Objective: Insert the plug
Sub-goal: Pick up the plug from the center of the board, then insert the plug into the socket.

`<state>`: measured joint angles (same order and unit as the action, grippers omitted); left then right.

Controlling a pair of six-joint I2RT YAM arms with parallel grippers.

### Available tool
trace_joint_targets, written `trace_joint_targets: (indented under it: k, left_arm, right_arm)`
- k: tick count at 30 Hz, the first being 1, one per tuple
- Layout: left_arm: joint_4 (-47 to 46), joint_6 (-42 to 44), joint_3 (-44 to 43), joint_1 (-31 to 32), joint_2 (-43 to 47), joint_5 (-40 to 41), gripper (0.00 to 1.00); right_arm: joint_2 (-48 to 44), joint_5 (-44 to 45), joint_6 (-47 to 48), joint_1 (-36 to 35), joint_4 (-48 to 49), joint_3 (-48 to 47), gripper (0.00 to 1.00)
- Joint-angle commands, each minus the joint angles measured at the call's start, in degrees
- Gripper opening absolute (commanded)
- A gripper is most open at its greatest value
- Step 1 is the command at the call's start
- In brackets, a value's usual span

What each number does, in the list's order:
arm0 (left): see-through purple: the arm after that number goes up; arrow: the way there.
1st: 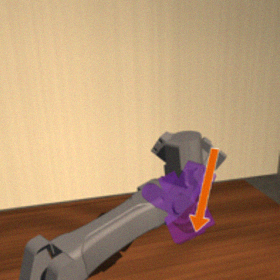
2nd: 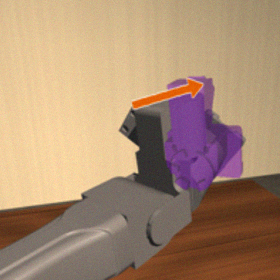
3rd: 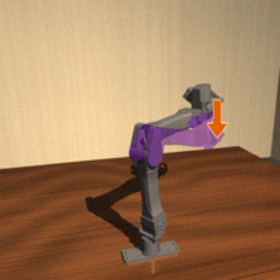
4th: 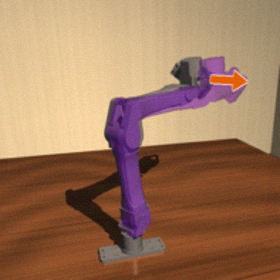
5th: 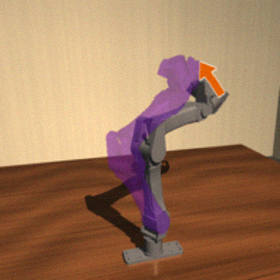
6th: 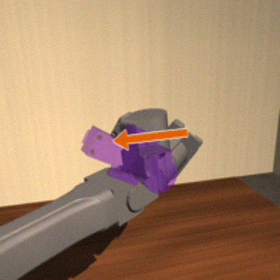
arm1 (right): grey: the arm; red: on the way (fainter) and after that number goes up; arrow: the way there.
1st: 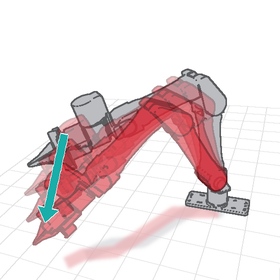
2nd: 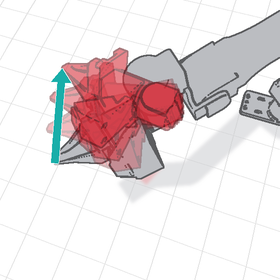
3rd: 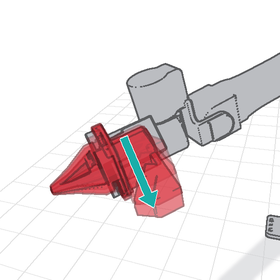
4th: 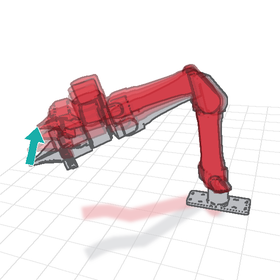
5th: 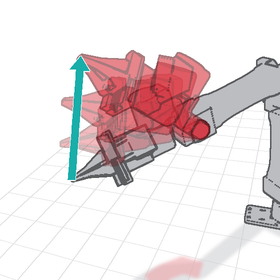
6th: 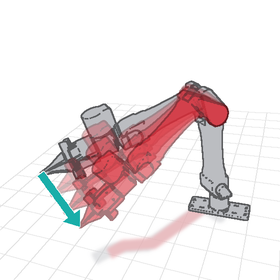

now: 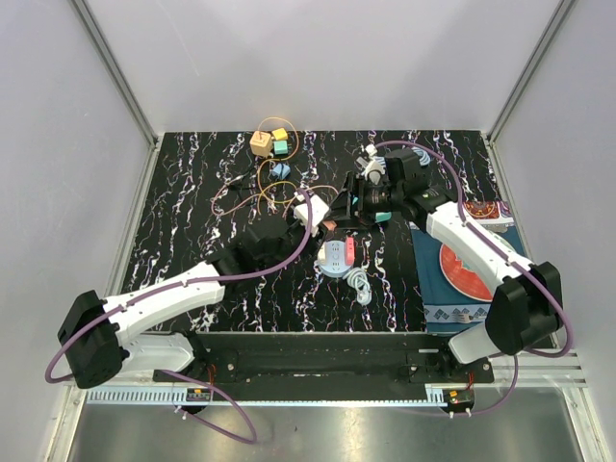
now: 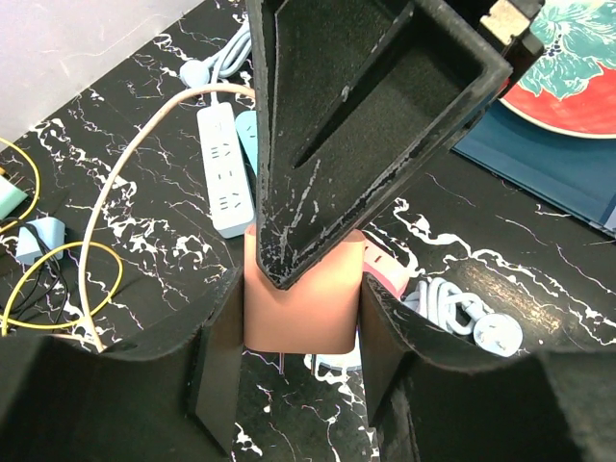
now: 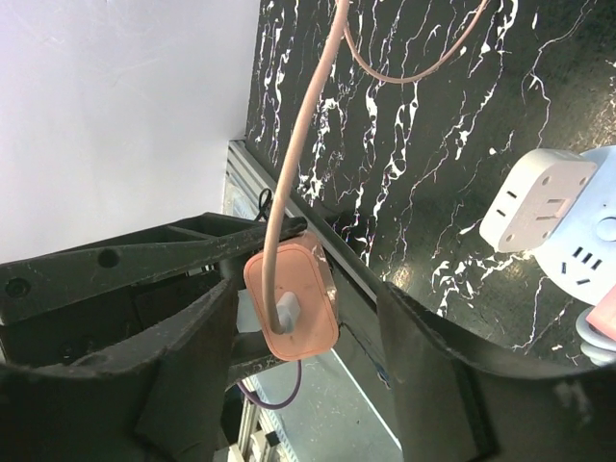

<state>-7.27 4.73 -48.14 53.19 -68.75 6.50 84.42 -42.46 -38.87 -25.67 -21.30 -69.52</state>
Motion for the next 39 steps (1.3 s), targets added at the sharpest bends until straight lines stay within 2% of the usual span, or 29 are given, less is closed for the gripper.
trace_joint_targets:
  k: [1,8,9,11,12,13,14,16,17,19,21,23,24,26,28,32,36,39]
  left_arm:
    - [-5.9,0.4,0.3,0.2,0.0,-1.8,0.00]
    - [-6.1,-0.2,0.6,0.2,-0.1,-3.0,0.00]
    - [-5.9,-0.4,0.5,0.2,-0.2,-3.4,0.01]
    - [-5.4,-1.2,0.5,0.3,-0.2,-3.3,0.07]
    - [-4.8,-1.5,0.4,0.2,-0.2,-2.8,0.13]
    - [-4.5,-2.1,0.4,0.2,-0.3,-2.6,0.17]
    - [-4.2,-2.4,0.4,0.2,-0.2,-2.4,0.24]
    - [-3.3,-3.5,0.3,0.0,0.1,-1.7,0.29]
    - [-2.9,-4.0,0.3,-0.2,0.6,-1.4,0.41]
    - [-1.6,-4.6,0.3,-0.9,1.3,-1.0,0.55]
    - [1.5,-7.0,-0.4,-1.8,2.6,-0.5,0.75]
    - [5.1,-8.8,-2.6,-2.3,3.9,1.0,0.84]
    - [9.2,-9.2,-3.3,-2.8,4.5,1.9,0.93]
    - [13.4,-11.2,-5.7,-3.4,6.3,3.5,0.98]
    - [20.4,-13.3,-8.6,-4.9,8.3,4.4,0.99]
    - [29.6,-15.7,-12.1,-7.8,11.4,4.3,0.99]
    - [37.3,-17.5,-13.9,-11.5,13.9,5.2,0.99]
    - [39.7,-17.0,-14.0,-14.2,16.4,5.5,0.99]
  right_arm:
    - [0.9,-2.5,1.1,-0.5,1.3,-2.6,0.62]
    - [2.3,-4.6,3.2,-0.5,1.5,-3.3,0.41]
    - [2.6,-5.2,3.8,-0.5,1.5,-3.5,0.32]
    - [2.9,-7.3,6.2,-0.5,1.5,-3.9,0.23]
    - [3.0,-7.5,7.0,-0.5,1.5,-4.0,0.16]
    - [2.9,-7.8,8.1,-0.6,1.5,-4.1,0.03]
    - [2.9,-7.9,10.5,-0.5,1.2,-4.2,0.00]
    - [3.3,-7.8,13.3,-0.5,0.1,-5.1,0.00]
    - [3.5,-7.6,16.5,-0.5,-1.1,-5.5,0.00]
    - [3.9,-6.1,20.0,-0.5,-2.9,-6.9,0.00]
    - [4.2,-4.6,25.6,-0.3,-5.5,-8.3,0.00]
    - [4.1,-1.4,31.4,0.0,-7.4,-8.7,0.00]
    - [4.1,-0.3,33.5,0.4,-8.1,-9.1,0.00]
    - [3.8,4.0,41.5,0.5,-10.5,-9.4,0.00]
    - [3.5,8.1,46.1,0.7,-11.3,-9.1,0.00]
    - [3.8,10.0,58.8,0.6,-12.3,-7.7,0.00]
    - [7.3,11.7,66.1,0.6,-12.4,-6.3,0.01]
    - [8.7,10.0,68.8,0.5,-10.6,-5.5,0.02]
